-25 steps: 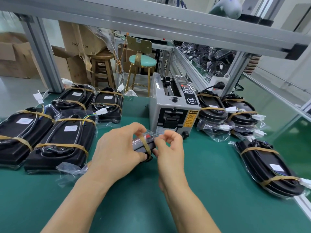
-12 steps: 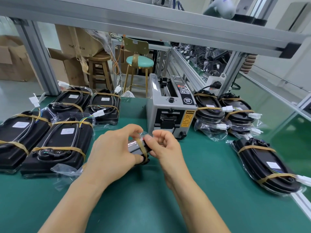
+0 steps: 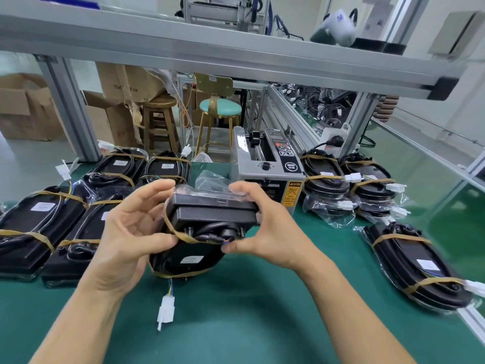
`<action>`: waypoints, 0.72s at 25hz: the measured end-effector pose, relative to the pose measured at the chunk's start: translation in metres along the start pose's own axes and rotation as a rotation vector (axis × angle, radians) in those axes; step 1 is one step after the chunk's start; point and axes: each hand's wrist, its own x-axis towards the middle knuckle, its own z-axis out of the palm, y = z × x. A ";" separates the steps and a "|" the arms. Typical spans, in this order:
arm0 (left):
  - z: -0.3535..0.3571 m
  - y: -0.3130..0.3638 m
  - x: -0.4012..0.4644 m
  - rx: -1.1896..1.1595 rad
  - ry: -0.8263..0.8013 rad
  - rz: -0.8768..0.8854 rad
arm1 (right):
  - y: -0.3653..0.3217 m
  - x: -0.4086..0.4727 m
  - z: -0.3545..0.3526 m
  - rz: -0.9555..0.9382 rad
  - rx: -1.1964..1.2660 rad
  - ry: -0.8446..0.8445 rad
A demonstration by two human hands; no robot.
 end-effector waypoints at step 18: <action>0.015 0.025 0.000 0.648 0.071 -0.019 | 0.053 0.010 0.017 0.545 0.257 0.756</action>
